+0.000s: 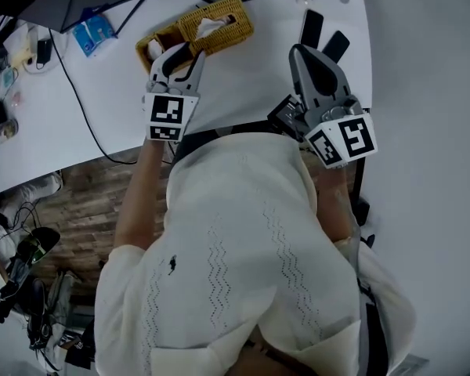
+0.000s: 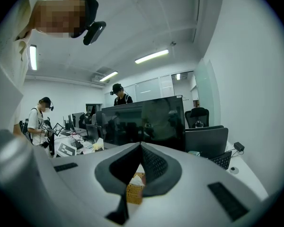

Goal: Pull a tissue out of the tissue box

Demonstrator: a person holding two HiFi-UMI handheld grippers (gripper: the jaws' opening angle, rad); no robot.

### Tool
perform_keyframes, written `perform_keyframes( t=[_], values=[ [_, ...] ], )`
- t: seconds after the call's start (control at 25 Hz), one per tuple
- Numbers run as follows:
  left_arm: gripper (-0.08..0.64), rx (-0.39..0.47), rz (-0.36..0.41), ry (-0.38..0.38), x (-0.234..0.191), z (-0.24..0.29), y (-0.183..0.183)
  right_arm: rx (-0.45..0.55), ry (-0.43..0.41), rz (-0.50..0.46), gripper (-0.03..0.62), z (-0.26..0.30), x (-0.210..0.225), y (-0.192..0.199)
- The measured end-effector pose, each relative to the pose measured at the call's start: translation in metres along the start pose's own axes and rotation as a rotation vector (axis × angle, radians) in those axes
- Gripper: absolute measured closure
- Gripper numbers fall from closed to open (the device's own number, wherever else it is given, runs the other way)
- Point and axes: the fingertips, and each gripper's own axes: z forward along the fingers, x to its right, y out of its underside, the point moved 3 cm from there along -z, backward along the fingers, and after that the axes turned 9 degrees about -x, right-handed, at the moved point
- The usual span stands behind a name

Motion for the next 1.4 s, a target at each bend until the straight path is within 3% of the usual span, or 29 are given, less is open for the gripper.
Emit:
perform_keyframes(
  t=[0.4,1.04,1.4],
  values=[
    [0.446,-0.04,-0.025,-0.076,-0.001,0.019,0.003,-0.022,-0.041,-0.044,0.591,0.015,0.021,-0.014],
    [0.44,-0.118,-0.105,-0.171,0.0,0.039,0.016,-0.089,-0.108,-0.029,0.591,0.051,0.059,-0.007],
    [0.419,-0.151,-0.128,-0.186,-0.003,0.051,0.024,-0.112,-0.135,-0.014,0.591,0.065,0.07,-0.002]
  ],
)
